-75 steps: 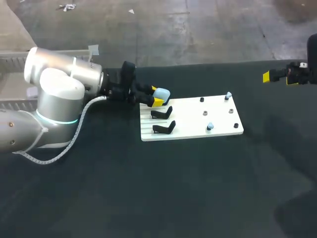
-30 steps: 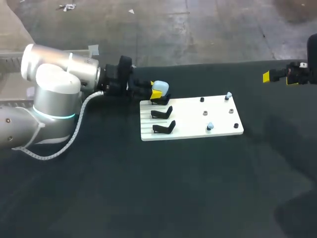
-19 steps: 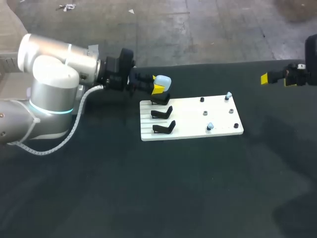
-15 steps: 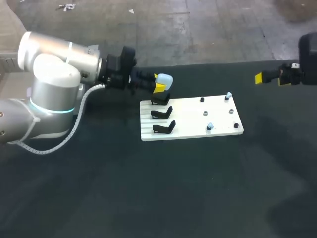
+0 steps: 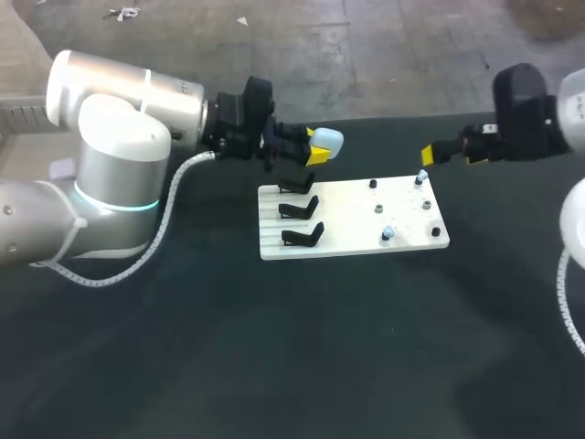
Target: Pick up each earbud case from the left stands, insert the matching earbuds, close the lid, and place the case in the box.
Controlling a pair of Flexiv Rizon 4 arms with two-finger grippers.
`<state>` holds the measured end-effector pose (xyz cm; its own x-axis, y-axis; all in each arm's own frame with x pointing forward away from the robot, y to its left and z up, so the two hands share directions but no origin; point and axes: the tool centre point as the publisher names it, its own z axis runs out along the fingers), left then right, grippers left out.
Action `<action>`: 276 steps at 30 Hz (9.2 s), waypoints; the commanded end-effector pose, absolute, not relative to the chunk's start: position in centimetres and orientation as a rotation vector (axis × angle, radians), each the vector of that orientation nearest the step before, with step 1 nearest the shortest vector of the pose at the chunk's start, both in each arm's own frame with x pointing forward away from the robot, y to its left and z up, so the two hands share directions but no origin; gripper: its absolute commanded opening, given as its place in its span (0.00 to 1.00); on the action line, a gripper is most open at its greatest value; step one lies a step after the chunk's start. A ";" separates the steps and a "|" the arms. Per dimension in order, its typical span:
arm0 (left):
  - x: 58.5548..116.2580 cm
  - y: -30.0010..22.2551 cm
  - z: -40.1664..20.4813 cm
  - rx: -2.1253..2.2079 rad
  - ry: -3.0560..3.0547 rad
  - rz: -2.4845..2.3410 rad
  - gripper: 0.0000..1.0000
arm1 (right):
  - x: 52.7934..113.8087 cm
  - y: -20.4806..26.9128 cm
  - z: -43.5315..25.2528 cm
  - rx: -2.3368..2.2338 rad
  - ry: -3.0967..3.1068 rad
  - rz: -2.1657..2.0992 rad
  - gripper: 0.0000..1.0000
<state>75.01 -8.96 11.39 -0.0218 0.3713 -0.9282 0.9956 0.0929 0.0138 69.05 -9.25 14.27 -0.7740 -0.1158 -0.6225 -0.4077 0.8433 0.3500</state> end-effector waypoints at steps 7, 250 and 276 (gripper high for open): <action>74.7 -11.8 12.3 1.433 1.455 -0.951 0.00 | 69.5 -5.4 13.4 -0.426 2.432 0.650 1.00; 75.2 -8.0 14.0 1.174 1.235 -1.162 0.00 | 70.9 -4.1 19.6 -0.799 2.870 -0.153 0.00; 75.2 -8.0 14.0 1.174 1.235 -1.162 0.00 | 69.2 -1.8 20.9 0.556 2.911 -0.073 0.00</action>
<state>75.29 -8.02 14.11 0.0014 0.0083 -1.0000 0.9986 0.0525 0.0019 69.43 -2.16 20.73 -0.9893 -0.0029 -0.1455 0.0091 0.9966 -0.0814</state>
